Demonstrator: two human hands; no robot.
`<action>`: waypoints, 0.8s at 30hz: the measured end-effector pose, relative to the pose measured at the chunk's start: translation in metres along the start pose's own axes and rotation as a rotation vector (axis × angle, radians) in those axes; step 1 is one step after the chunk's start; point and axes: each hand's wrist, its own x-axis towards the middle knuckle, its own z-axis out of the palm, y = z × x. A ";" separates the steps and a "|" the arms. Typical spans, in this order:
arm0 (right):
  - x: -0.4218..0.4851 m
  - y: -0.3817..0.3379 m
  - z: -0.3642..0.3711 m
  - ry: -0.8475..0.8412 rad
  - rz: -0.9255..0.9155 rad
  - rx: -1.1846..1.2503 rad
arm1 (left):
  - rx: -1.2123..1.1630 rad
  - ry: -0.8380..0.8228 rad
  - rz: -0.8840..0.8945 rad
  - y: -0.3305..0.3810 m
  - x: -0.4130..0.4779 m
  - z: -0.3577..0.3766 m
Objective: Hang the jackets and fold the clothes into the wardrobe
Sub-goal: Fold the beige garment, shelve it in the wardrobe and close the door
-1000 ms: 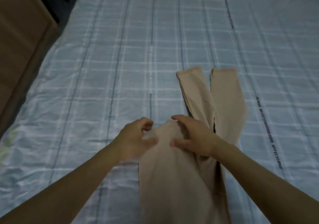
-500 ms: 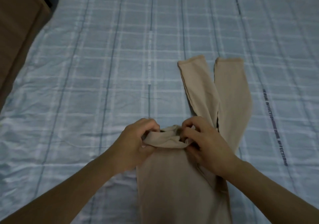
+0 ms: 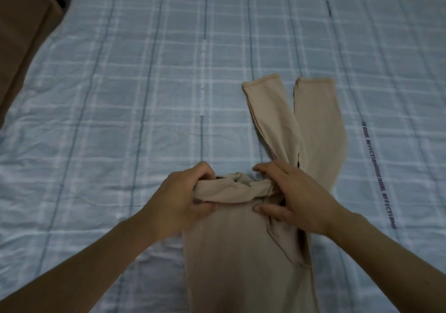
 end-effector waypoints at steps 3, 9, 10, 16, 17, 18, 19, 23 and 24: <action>0.006 0.015 -0.014 -0.071 -0.011 -0.160 | -0.005 0.013 -0.121 0.005 0.006 0.005; 0.017 0.037 -0.037 -0.230 -0.147 -0.356 | 0.104 0.087 -0.152 0.013 0.017 0.011; 0.019 0.040 -0.041 -0.262 -0.149 -0.419 | 0.111 0.115 -0.158 0.014 0.017 0.009; 0.016 0.060 -0.048 -0.087 -0.105 -0.681 | 0.099 0.232 -0.244 0.015 0.009 -0.005; 0.012 0.064 -0.050 -0.045 -0.070 -0.707 | 0.097 0.254 -0.264 0.015 0.009 -0.007; 0.006 0.068 -0.052 -0.012 -0.043 -0.721 | 0.092 0.283 -0.277 0.014 0.009 -0.009; -0.003 0.071 -0.053 0.023 -0.028 -0.727 | 0.089 0.315 -0.282 0.013 0.009 -0.011; -0.047 0.084 -0.063 0.154 0.061 -0.703 | 0.109 0.402 -0.255 0.017 0.008 -0.016; -0.056 0.089 -0.065 0.165 0.115 -0.693 | 0.124 0.406 -0.243 0.018 0.007 -0.016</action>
